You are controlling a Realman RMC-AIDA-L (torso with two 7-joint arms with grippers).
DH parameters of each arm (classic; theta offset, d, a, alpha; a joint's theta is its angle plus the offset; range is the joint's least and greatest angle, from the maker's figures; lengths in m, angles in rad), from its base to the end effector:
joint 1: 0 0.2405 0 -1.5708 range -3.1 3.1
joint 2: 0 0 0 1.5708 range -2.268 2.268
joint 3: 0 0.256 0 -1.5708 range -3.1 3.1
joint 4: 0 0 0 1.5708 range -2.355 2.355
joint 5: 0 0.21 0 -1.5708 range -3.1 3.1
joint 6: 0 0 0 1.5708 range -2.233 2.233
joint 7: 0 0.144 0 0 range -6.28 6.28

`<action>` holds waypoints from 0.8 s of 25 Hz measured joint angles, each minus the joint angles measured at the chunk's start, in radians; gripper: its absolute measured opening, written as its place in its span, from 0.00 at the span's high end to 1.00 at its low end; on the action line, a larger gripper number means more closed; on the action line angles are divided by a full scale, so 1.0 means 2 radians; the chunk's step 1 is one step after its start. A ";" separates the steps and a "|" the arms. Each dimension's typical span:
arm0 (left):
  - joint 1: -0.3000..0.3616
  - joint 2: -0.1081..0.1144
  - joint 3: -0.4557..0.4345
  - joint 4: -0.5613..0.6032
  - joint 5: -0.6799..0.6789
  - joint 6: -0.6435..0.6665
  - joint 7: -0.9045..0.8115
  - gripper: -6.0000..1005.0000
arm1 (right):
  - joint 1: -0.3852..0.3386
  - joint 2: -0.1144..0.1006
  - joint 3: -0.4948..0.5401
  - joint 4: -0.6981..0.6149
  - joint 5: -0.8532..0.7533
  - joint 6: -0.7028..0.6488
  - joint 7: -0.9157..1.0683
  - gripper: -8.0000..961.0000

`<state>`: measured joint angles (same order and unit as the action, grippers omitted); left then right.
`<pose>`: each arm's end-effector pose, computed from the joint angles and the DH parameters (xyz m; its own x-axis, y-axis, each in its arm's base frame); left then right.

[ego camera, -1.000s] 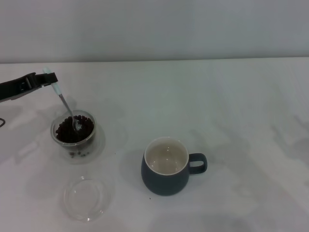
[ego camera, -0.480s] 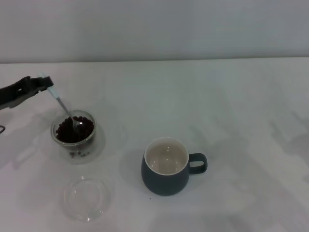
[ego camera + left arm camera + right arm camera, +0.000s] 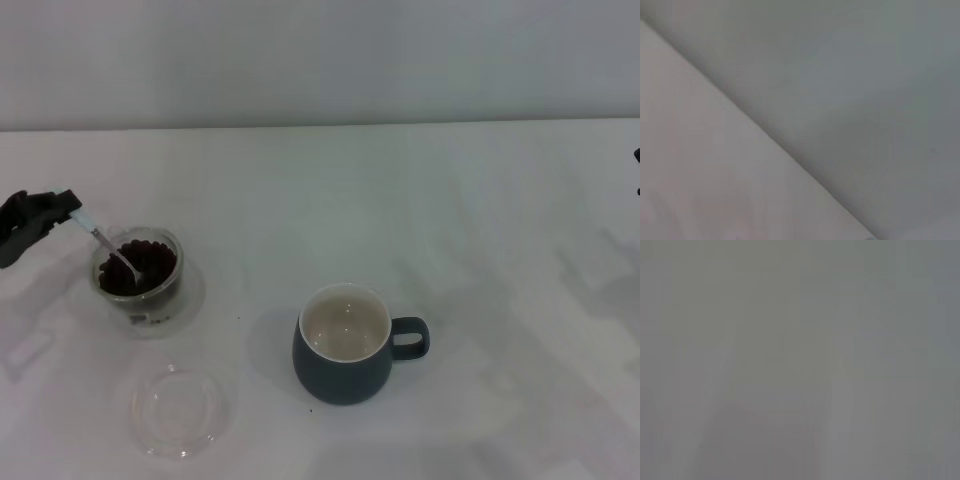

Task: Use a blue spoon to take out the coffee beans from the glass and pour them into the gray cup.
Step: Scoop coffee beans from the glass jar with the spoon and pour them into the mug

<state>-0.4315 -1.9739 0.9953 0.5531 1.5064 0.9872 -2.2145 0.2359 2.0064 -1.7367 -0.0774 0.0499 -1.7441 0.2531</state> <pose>-0.3282 0.3694 0.0319 -0.0709 0.6576 0.7500 0.9899 -0.0463 0.1341 0.3349 0.2395 0.0422 0.6621 0.3741 -0.6493 -0.5677 -0.3152 -0.7605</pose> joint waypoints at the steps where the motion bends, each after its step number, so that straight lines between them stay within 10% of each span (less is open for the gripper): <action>1: 0.004 -0.001 0.000 -0.009 -0.014 0.006 0.000 0.87 | 0.000 0.000 0.000 0.000 0.000 0.001 0.000 0.24; 20: 0.027 0.002 -0.032 -0.043 -0.081 0.061 0.004 0.88 | 0.001 0.000 -0.002 0.000 0.000 0.001 0.000 0.24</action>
<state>-0.3766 -1.9691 0.9312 0.4669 1.3437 1.1098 -2.2063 0.2373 2.0063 -1.7411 -0.0766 0.0491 -1.7426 0.2531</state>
